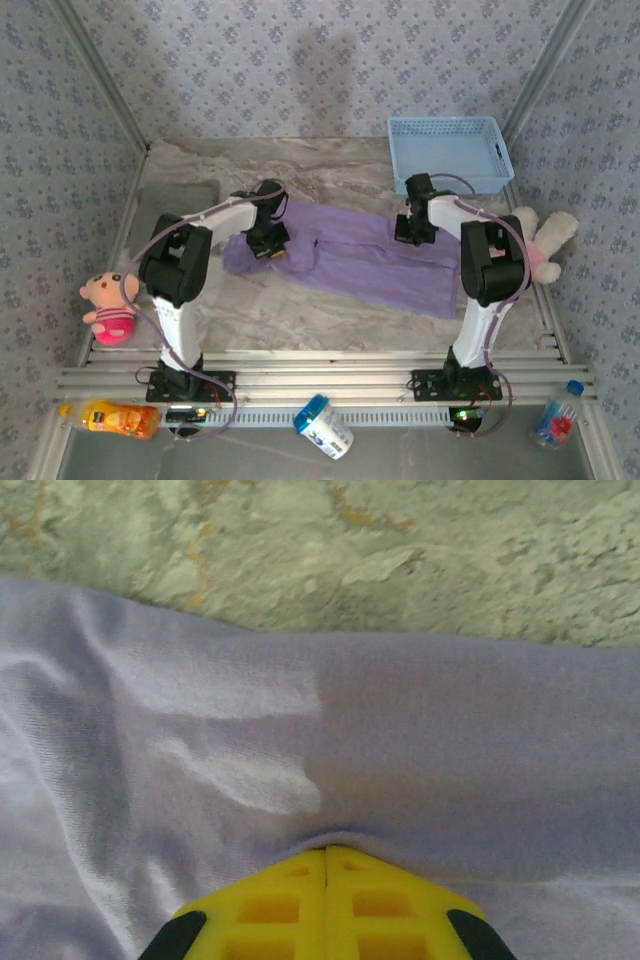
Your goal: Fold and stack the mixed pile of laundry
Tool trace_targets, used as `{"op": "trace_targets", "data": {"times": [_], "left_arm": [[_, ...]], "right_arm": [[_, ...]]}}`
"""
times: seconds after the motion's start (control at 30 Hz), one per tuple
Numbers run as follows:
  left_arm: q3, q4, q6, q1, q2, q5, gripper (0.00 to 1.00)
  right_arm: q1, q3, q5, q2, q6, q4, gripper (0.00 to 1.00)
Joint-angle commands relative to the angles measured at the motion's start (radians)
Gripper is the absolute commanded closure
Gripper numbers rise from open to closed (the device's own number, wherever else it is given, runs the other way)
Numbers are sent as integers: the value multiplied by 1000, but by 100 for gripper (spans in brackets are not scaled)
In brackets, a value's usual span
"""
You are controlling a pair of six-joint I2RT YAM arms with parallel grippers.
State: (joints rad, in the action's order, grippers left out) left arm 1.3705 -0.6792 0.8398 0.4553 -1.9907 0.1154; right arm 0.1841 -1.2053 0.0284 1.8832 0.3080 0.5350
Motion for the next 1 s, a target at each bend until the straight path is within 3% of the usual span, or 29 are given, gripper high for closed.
{"op": "trace_targets", "data": {"times": [0.0, 0.2, 0.47, 0.57, 0.67, 0.73, 0.83, 0.97], "left_arm": [[68, 12, -4, -16, -170, -75, 100], [414, -76, -60, -40, -381, -62, 100], [1128, -296, -163, -43, -714, 16, 100], [1329, -353, -173, -47, -792, 81, 90], [1355, -351, -170, -56, -766, 134, 60], [1341, -360, -188, -57, -717, 135, 48], [1288, -375, -229, -56, -628, 123, 41], [1168, -396, -281, -44, -500, 73, 40]], "right_arm": [[36, 113, -22, -42, 66, 62, 100], [117, 228, -39, -148, 149, 93, 100], [288, 158, 36, -170, 247, 140, 100], [322, 82, 41, -167, 238, 181, 100], [318, 22, 55, -178, 210, 222, 100], [301, -40, 42, -185, 183, 231, 99], [265, -67, 37, -184, 150, 214, 98], [204, -80, 59, -148, 122, 181, 98]]}}
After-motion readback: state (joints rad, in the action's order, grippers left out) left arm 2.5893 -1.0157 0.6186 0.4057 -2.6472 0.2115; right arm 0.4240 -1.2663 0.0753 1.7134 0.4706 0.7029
